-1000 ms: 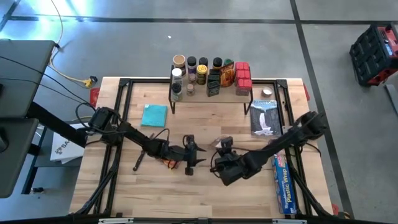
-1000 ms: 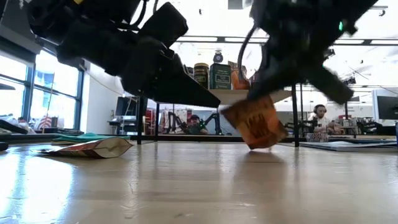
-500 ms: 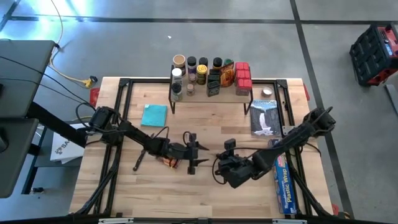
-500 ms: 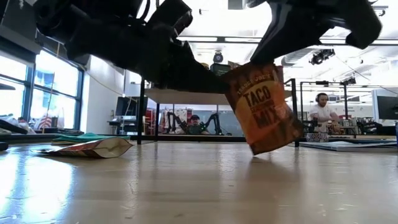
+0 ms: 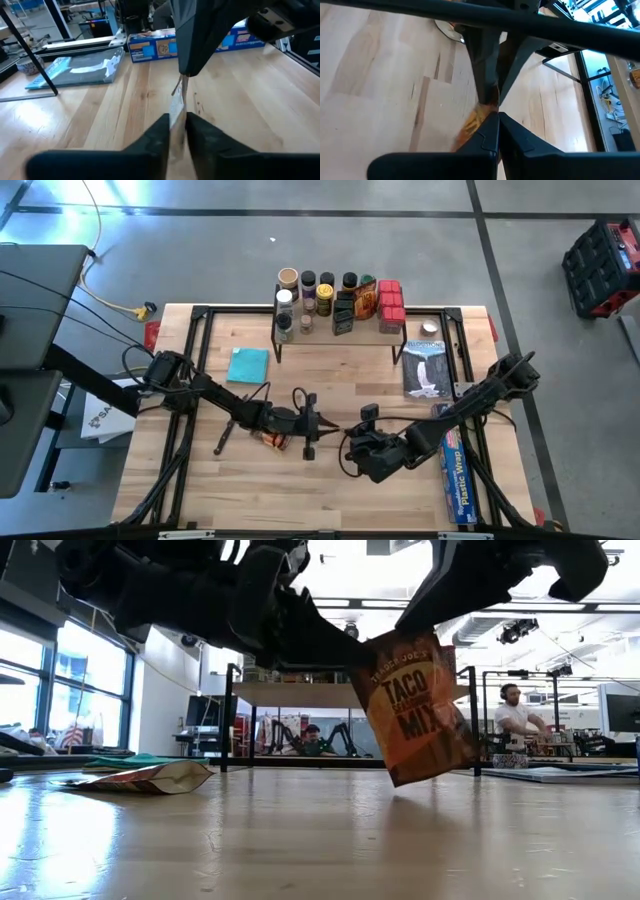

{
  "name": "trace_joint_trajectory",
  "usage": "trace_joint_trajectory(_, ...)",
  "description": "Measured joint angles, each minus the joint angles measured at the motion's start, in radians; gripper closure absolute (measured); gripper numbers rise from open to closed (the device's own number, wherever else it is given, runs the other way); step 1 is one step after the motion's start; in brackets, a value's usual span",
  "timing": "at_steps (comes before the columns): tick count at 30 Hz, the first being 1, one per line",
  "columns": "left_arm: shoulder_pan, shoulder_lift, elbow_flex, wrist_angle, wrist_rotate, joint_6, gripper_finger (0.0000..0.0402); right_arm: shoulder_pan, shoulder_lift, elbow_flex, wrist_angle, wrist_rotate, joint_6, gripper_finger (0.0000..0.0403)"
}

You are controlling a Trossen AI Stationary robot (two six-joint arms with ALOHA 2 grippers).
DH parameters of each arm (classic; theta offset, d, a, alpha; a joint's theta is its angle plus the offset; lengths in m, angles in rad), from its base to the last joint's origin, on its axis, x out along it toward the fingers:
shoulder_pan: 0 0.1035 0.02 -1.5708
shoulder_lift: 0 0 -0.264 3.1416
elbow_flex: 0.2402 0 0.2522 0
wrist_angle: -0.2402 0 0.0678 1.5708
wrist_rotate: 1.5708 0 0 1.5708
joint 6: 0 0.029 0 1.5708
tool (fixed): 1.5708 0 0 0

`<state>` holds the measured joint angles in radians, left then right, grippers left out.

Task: Shelf spices
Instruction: Put the orange seasoning bag on the shelf aligned with the other orange seasoning bag

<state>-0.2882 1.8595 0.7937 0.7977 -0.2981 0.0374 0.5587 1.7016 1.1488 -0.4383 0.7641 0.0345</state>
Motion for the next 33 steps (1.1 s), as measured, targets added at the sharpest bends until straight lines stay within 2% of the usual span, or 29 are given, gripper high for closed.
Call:
trace_joint_trajectory(3, 0.0, 0.0, 0.0, 0.0, -0.003, -0.001, 0.0388, -0.001, 0.0, 0.0, 0.003, -0.006, 0.016, 0.0401)
trace_joint_trajectory(7, -0.003, -0.005, 0.003, -0.026, -0.03, -0.03, 0.0395, -0.002, -0.008, 0.0, 0.008, 0.011, 0.018, 0.0372)
trace_joint_trajectory(12, -0.01, -0.04, 0.091, -0.275, -0.051, -0.084, 0.04, -0.016, -0.053, 0.002, 0.013, 0.008, 0.149, 0.0301)
trace_joint_trajectory(14, -0.012, -0.042, 0.143, -0.4, -0.054, -0.094, 0.04, -0.041, -0.061, 0.002, 0.013, -0.034, 0.229, 0.028)
trace_joint_trajectory(16, -0.014, -0.041, 0.194, -0.501, -0.054, -0.097, 0.04, -0.07, -0.061, 0.002, 0.013, -0.134, 0.266, 0.0269)
trace_joint_trajectory(18, -0.015, -0.041, 0.235, -0.577, -0.053, -0.094, 0.0401, -0.102, -0.051, 0.002, 0.013, -0.243, 0.263, 0.0266)
trace_joint_trajectory(20, -0.019, -0.041, 0.258, -0.618, -0.051, -0.079, 0.0401, -0.123, -0.042, 0.001, 0.0, -0.297, 0.255, 0.0266)
trace_joint_trajectory(25, -0.022, -0.041, 0.275, -0.622, -0.052, -0.07, 0.0401, -0.143, -0.039, 0.0, 0.005, -0.321, 0.182, 0.0266)
trace_joint_trajectory(29, -0.021, -0.04, 0.275, -0.622, -0.054, -0.07, 0.0401, -0.147, -0.039, -0.001, 0.004, -0.4, 0.168, 0.0267)
trace_joint_trajectory(33, -0.021, -0.04, 0.275, -0.622, -0.054, -0.078, 0.0401, -0.148, -0.039, -0.001, 0.003, -0.387, 0.169, 0.0298)
